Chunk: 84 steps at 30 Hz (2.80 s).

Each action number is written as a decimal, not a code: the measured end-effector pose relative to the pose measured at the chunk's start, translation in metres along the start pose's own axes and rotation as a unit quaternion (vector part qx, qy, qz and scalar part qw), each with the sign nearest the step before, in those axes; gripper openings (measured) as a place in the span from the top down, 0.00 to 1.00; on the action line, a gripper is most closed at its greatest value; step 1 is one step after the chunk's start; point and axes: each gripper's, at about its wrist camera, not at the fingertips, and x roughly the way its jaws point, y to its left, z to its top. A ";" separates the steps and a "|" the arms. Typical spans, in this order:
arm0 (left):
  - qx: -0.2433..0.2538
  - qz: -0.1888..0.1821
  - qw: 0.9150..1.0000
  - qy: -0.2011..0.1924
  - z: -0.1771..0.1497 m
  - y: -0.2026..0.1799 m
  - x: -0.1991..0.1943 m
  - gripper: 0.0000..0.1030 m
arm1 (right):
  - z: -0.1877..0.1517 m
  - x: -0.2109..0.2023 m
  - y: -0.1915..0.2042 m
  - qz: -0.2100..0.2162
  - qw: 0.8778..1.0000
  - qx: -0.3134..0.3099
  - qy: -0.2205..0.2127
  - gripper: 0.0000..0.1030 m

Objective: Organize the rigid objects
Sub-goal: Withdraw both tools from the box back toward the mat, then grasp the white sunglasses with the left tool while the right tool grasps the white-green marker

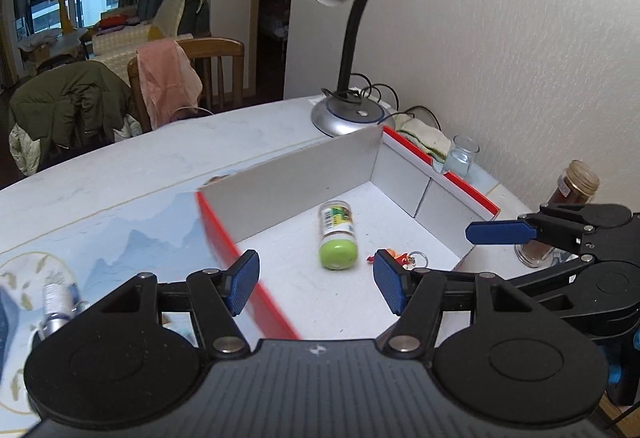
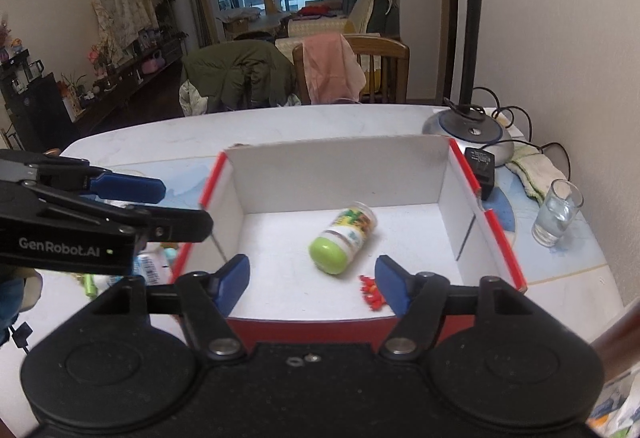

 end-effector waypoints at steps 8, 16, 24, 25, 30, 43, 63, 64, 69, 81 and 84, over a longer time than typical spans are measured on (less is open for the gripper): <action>-0.001 0.004 1.000 -0.027 -0.026 0.042 -0.052 0.34 | -0.006 -0.017 0.052 0.002 1.000 0.017 -0.018 0.18; -0.033 0.030 0.998 -0.040 -0.057 0.092 -0.090 0.25 | -0.011 -0.023 0.102 0.005 0.999 0.036 -0.033 0.10; -0.054 0.045 0.996 -0.049 -0.083 0.133 -0.118 0.18 | -0.016 -0.021 0.150 0.011 0.998 0.055 -0.041 0.06; -0.056 0.048 0.996 -0.048 -0.086 0.138 -0.120 0.18 | -0.016 -0.020 0.155 0.012 0.997 0.056 -0.041 0.06; -0.065 0.051 0.996 -0.046 -0.101 0.161 -0.128 0.02 | -0.020 -0.013 0.175 0.009 0.998 0.053 -0.033 0.06; -0.111 0.081 0.990 -0.036 -0.155 0.215 -0.116 0.00 | -0.024 0.015 0.200 -0.008 0.999 0.051 0.008 0.06; -0.140 0.116 0.983 0.007 -0.184 0.259 -0.053 0.00 | -0.009 0.088 0.211 -0.031 0.997 0.032 0.056 0.10; -0.142 0.116 0.983 0.010 -0.186 0.263 -0.050 0.00 | -0.009 0.092 0.211 -0.032 0.997 0.032 0.058 0.10; -0.140 0.132 0.981 0.026 -0.193 0.278 -0.037 0.00 | -0.005 0.114 0.210 -0.037 0.996 0.034 0.074 0.18; -0.125 0.127 0.984 0.030 -0.194 0.285 -0.019 0.06 | 0.006 0.156 0.206 -0.030 0.992 0.064 0.106 0.34; -0.120 0.125 0.984 0.030 -0.193 0.285 -0.017 0.06 | 0.008 0.162 0.211 -0.016 0.991 0.062 0.113 0.39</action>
